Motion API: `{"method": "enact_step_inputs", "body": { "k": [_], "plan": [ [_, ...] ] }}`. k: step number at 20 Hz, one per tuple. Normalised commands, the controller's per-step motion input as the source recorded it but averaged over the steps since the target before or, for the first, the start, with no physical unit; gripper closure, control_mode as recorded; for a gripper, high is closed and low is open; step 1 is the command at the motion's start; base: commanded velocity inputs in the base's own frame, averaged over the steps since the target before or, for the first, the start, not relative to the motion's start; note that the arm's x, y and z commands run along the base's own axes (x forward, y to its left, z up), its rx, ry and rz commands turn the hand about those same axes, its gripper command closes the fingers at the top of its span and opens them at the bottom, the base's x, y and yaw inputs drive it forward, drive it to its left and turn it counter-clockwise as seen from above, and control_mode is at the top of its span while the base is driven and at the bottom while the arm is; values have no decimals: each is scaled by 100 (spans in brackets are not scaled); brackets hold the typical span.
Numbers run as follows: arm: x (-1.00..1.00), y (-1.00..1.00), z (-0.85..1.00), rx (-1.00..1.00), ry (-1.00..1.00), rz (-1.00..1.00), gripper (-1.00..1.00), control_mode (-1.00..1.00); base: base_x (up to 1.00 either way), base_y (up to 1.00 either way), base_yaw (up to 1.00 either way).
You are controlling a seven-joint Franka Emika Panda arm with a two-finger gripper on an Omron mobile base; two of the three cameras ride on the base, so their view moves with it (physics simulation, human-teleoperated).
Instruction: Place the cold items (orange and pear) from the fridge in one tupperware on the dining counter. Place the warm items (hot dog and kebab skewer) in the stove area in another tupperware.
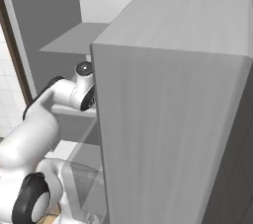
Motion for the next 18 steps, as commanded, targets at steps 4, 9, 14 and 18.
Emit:
{"method": "enact_step_inputs", "body": {
  "k": [4, 9, 14, 18],
  "plan": [
    [-72, 0, 61, 0, 0, 0, 100, -100, 0, 0, 0],
    [-78, 0, 55, 0, 0, 0, 100, -100, 0, 0, 0],
    [-80, 0, 48, 0, 0, 0, 100, -100, 0, 0, 0],
    [-77, -7, 49, 0, 0, 0, 100, -100, 0, 0, 0]
  ]
}}
